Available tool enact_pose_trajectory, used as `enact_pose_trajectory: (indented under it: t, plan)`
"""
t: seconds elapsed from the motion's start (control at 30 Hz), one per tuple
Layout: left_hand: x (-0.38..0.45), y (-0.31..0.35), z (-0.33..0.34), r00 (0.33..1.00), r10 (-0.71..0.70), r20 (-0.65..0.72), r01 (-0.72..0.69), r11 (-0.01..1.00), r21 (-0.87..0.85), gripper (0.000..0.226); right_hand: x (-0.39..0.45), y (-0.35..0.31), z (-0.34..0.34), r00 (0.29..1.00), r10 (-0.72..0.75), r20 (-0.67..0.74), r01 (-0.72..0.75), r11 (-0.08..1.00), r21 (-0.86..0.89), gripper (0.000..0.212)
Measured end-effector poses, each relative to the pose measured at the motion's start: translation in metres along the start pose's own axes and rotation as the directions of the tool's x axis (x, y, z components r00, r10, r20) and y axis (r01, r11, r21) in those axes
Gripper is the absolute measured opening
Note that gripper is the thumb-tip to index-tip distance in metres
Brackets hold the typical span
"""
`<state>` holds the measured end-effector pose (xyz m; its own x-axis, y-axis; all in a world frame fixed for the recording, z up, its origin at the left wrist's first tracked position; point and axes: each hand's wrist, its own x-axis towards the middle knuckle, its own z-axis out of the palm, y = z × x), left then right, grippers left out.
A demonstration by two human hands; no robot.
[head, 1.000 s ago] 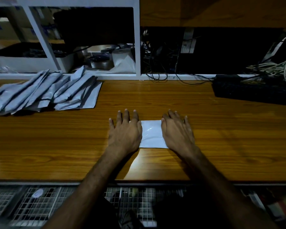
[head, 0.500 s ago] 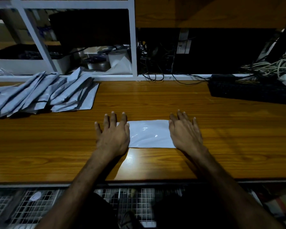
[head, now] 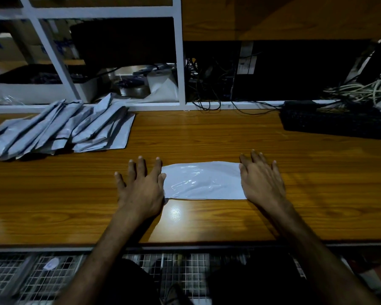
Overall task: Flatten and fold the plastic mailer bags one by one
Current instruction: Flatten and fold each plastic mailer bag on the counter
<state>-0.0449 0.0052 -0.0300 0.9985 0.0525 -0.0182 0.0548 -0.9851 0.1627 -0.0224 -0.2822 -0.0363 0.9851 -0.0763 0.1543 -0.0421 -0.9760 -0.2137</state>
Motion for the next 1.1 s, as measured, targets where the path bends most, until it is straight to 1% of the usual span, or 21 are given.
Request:
enact_pose_trajectory:
  t: [0.17, 0.27, 0.33, 0.4, 0.43, 0.47, 0.5, 0.57, 0.63, 0.7, 0.77, 0.8, 0.87, 0.97, 1.03, 1.1]
  plan:
    - [-0.012, -0.009, 0.002, 1.000, -0.001, -0.024, 0.000, 1.000, -0.011, 0.057, -0.005, 0.007, -0.002, 0.998, 0.037, -0.054, -0.034, 0.998, 0.055, 0.045]
    - [-0.018, -0.015, 0.003, 0.996, 0.019, -0.092, -0.019, 1.000, -0.002, 0.056, -0.009, 0.012, -0.003, 0.994, 0.051, -0.098, -0.040, 0.993, 0.110, 0.040]
    - [-0.022, -0.019, 0.004, 0.988, 0.026, -0.151, -0.024, 1.000, 0.013, 0.056, -0.013, 0.015, -0.005, 0.991, 0.049, -0.127, -0.026, 0.984, 0.178, 0.037]
    - [-0.026, -0.022, 0.005, 0.975, 0.015, -0.221, -0.020, 1.000, -0.020, 0.059, -0.018, 0.018, -0.009, 0.987, 0.051, -0.153, -0.004, 0.957, 0.291, 0.036]
    - [-0.028, -0.023, 0.005, 0.966, 0.011, -0.258, -0.028, 0.998, -0.060, 0.060, -0.021, 0.019, -0.012, 0.987, 0.049, -0.153, 0.008, 0.936, 0.351, 0.039]
    - [-0.028, -0.023, 0.005, 0.961, 0.009, -0.276, -0.045, 0.991, -0.123, 0.063, -0.023, 0.020, -0.014, 0.991, 0.039, -0.130, 0.016, 0.917, 0.398, 0.047]
    - [-0.027, -0.022, 0.004, 0.965, 0.012, -0.261, -0.066, 0.978, -0.199, 0.068, -0.025, 0.019, -0.016, 0.996, 0.013, -0.084, 0.024, 0.906, 0.423, 0.058]
    - [-0.021, -0.021, 0.002, 0.985, 0.072, -0.158, -0.122, 0.935, -0.333, 0.082, -0.026, 0.016, -0.018, 0.998, -0.062, 0.016, 0.051, 0.917, 0.395, 0.078]
    - [-0.012, -0.016, -0.002, 0.986, 0.149, -0.076, -0.167, 0.889, -0.426, 0.090, -0.020, 0.013, -0.019, 0.987, -0.141, 0.082, 0.109, 0.945, 0.309, 0.092]
    - [0.000, -0.011, -0.006, 0.981, 0.190, -0.025, -0.180, 0.870, -0.460, 0.095, -0.013, 0.012, -0.017, 0.974, -0.203, 0.095, 0.171, 0.947, 0.272, 0.100]
    - [0.013, -0.008, -0.010, 0.977, 0.213, 0.022, -0.185, 0.888, -0.422, 0.103, -0.008, 0.014, -0.017, 0.968, -0.234, 0.095, 0.196, 0.934, 0.297, 0.102]
    - [0.017, -0.007, -0.013, 0.975, 0.219, 0.045, -0.178, 0.882, -0.436, 0.104, -0.006, 0.016, -0.016, 0.965, -0.244, 0.093, 0.204, 0.926, 0.317, 0.103]
    - [0.025, -0.006, -0.022, 0.968, 0.242, 0.057, -0.176, 0.829, -0.530, 0.103, -0.005, 0.017, -0.017, 0.962, -0.262, 0.080, 0.217, 0.908, 0.359, 0.102]
    - [0.030, -0.002, -0.031, 0.959, 0.277, 0.058, -0.182, 0.760, -0.624, 0.092, -0.006, 0.018, -0.019, 0.964, -0.257, 0.073, 0.204, 0.883, 0.423, 0.098]
    - [0.031, 0.001, -0.033, 0.961, 0.276, 0.037, -0.190, 0.747, -0.638, 0.087, -0.008, 0.017, -0.020, 0.965, -0.250, 0.073, 0.189, 0.865, 0.465, 0.094]
    - [0.029, 0.003, -0.031, 0.964, 0.263, -0.032, -0.221, 0.733, -0.644, 0.079, -0.009, 0.017, -0.020, 0.967, -0.245, 0.062, 0.180, 0.840, 0.512, 0.087]
